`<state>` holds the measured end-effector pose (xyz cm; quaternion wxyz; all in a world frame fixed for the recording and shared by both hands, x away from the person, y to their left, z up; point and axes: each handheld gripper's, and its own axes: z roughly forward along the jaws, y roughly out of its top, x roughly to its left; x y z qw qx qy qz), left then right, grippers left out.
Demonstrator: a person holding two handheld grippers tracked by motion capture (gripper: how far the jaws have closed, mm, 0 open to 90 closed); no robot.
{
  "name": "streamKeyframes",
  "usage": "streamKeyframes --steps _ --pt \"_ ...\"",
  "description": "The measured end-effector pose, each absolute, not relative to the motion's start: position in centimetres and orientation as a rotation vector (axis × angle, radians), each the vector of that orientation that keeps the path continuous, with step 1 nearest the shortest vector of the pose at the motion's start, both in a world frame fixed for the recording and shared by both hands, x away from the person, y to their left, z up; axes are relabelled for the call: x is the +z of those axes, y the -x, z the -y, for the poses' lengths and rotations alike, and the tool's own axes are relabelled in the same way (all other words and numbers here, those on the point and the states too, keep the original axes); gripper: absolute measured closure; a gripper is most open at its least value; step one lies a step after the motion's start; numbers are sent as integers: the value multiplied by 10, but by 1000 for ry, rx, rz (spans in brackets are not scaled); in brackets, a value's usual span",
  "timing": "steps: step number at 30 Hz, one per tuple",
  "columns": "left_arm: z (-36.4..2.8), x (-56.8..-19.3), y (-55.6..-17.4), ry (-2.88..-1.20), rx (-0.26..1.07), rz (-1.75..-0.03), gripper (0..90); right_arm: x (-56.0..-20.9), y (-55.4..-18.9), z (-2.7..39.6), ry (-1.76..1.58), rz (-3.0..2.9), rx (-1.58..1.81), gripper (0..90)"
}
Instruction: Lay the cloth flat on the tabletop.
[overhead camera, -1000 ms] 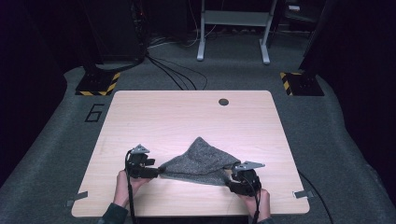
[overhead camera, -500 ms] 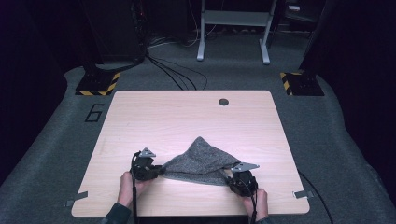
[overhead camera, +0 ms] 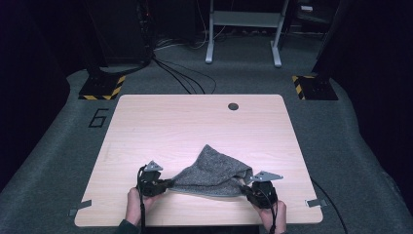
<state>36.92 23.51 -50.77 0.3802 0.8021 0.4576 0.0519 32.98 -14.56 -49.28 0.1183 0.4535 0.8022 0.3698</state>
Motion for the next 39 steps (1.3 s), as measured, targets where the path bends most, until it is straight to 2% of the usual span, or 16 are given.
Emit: streamKeyframes --steps 4,5,7,9,10,13,14,15,19,22,25,26,27,31,34,39 --pt "-237 -501 -393 -2021 97 -1187 870 -485 -349 145 -1316 -2337 1074 896" --pt "-235 -490 -419 -1997 110 -1194 871 -475 -374 145 -1305 -2327 1057 897" --pt "-235 -482 -435 -1982 116 -1193 872 -460 -411 146 -1281 -2298 1039 898" --pt "-228 -442 -488 -1965 207 -1193 872 -439 -454 146 -1269 -2262 1019 898" --pt "-228 -442 -488 -1965 207 -1193 872 -439 -454 146 -1269 -2262 1019 898" --pt "-224 -388 -524 -1914 308 -1183 872 -391 -509 144 -1267 -2181 1022 898" --pt "-224 -360 -528 -1885 373 -1150 872 -376 -515 142 -1271 -2147 1039 898" --pt "-223 -339 -526 -1865 433 -1118 872 -331 -519 140 -1192 -2078 1084 898" --pt "-225 -299 -493 -1822 550 -1013 870 -293 -492 141 -1096 -2024 1158 896" --pt "-226 -320 -471 -1856 541 -995 868 -311 -467 143 -1096 -2068 1164 894" --pt "-225 -384 -451 -1918 418 -1051 866 -354 -449 142 -1137 -2168 1126 893" --pt "-225 -384 -451 -1918 418 -1051 865 -370 -443 141 -1149 -2206 1097 893" --pt "-224 -418 -441 -1930 347 -1096 864 -387 -438 139 -1158 -2245 1073 892" --pt "-226 -458 -429 -1956 249 -1159 860 -430 -422 135 -1201 -2335 1026 891" --pt "-232 -486 -415 -1945 150 -1216 850 -465 -404 137 -1276 -2387 999 888" --pt "-236 -496 -403 -1948 113 -1230 831 -482 -390 148 -1360 -2375 1009 882"
